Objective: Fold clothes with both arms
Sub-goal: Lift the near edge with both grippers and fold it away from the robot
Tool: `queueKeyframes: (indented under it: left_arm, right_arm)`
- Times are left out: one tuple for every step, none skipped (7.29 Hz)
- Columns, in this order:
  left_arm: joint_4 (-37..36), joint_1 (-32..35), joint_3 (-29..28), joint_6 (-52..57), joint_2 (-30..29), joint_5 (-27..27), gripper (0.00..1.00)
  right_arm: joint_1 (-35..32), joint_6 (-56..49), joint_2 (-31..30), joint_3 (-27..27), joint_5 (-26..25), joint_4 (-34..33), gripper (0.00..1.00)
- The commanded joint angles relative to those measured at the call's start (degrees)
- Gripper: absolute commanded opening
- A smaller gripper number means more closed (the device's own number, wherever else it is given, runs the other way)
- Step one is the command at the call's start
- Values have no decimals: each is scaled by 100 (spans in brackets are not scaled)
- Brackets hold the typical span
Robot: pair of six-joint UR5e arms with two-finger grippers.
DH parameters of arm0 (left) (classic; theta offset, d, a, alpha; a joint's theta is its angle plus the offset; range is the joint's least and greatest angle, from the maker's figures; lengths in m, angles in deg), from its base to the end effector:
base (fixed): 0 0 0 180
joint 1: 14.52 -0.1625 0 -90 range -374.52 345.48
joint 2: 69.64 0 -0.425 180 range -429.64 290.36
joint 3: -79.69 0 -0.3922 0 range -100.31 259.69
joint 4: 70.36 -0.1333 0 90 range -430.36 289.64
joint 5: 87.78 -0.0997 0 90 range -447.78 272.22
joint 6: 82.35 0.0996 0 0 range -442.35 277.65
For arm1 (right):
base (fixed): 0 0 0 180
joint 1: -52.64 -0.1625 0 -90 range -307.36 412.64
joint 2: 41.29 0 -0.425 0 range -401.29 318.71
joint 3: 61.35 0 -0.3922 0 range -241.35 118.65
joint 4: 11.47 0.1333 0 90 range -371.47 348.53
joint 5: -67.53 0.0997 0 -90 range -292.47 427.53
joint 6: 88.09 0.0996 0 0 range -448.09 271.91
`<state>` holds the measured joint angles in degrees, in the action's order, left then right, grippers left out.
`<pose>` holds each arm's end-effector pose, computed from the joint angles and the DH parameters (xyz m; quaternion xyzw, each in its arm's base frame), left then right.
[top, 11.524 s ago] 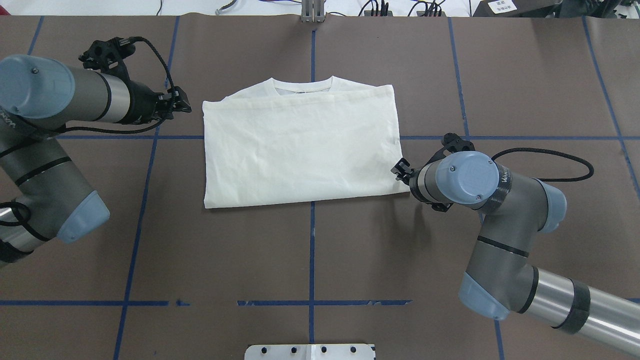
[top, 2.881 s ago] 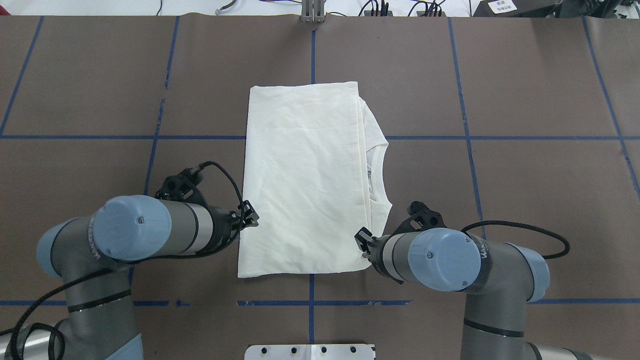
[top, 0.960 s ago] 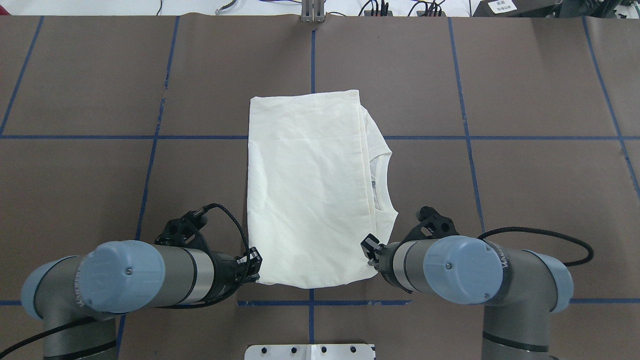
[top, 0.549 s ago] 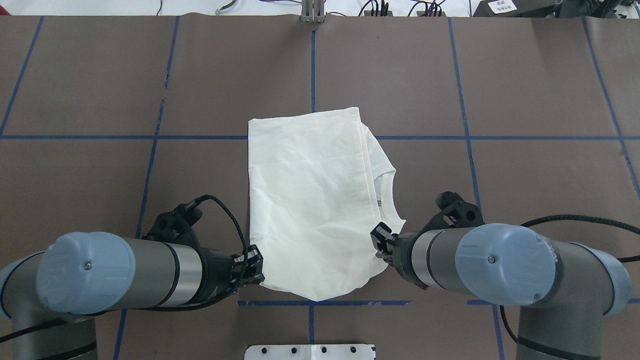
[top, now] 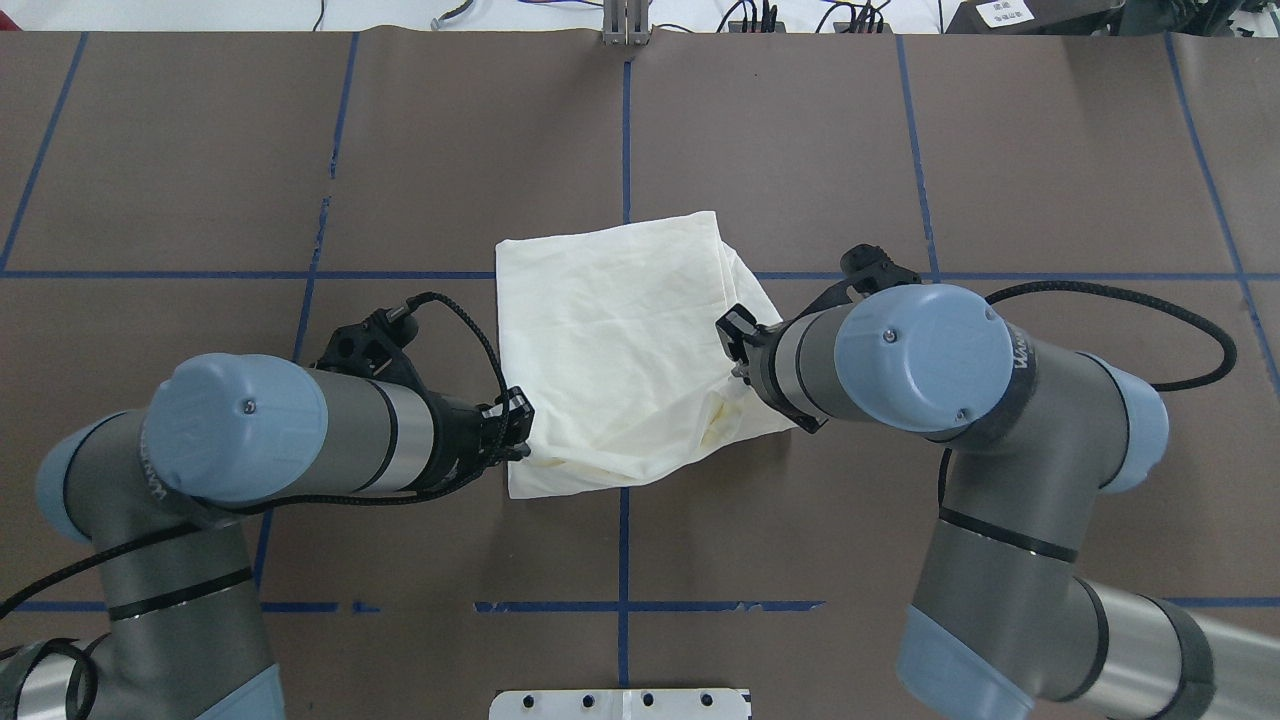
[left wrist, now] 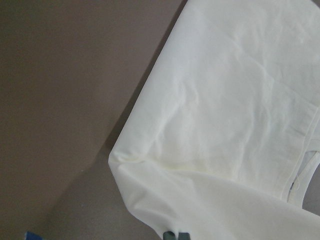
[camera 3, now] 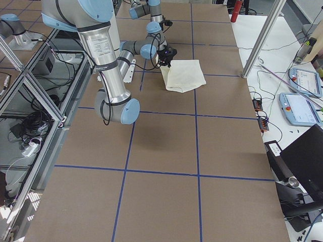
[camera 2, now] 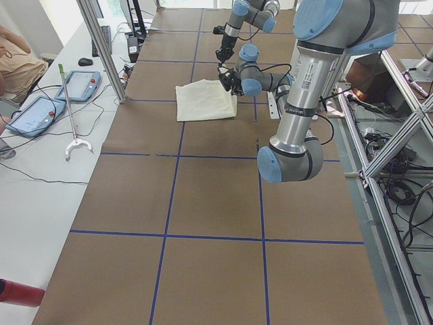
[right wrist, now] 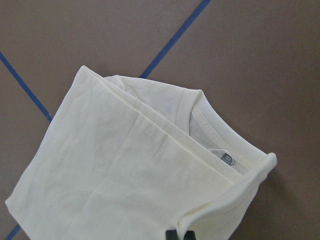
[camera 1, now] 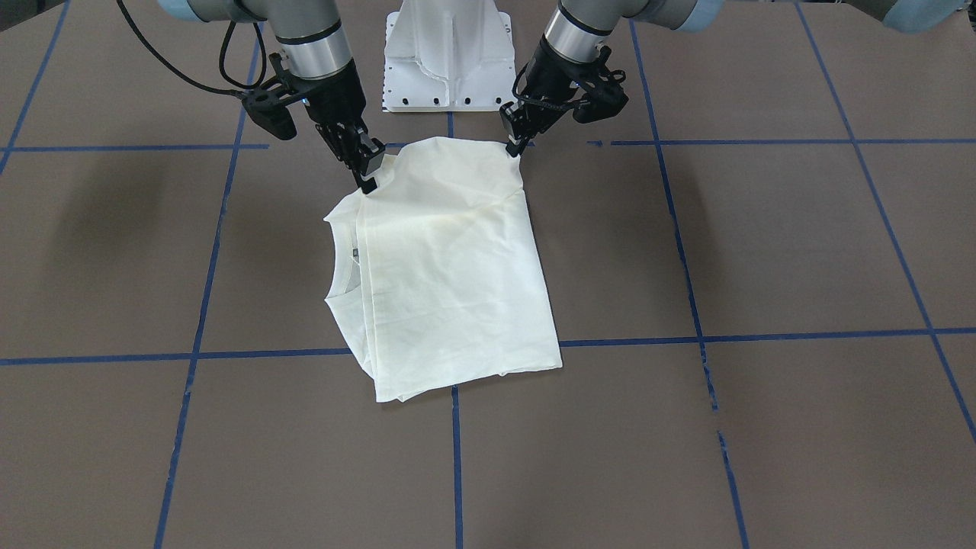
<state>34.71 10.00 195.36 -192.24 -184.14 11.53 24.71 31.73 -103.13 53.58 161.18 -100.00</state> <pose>0.4595 -0.3384 0.1987 -0.0466 0.5396 -0.2768 0.7938 -0.4485 -0.3815 0.2000 -0.0359 -0.4576 0.4162 0.7849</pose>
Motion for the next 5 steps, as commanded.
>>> queueKeyframes:
  left_arm:
    - [-5,499,-734,571,-440,-8,0]
    - [39,674,-1060,765,-581,-8,0]
    - [57,772,-1307,950,-661,-8,0]
    - [275,851,-1588,1030,-679,-25,0]
    - [703,982,-2000,1118,-775,-25,0]
  right_arm:
    - [-527,-126,600,-950,388,220,0]
    - [-651,-109,646,-1468,425,788,0]
    - [-844,-135,742,-1899,591,1133,0]
    - [-968,-205,1109,-2426,784,1136,0]
    - [-1004,-240,1365,-2857,795,1180,0]
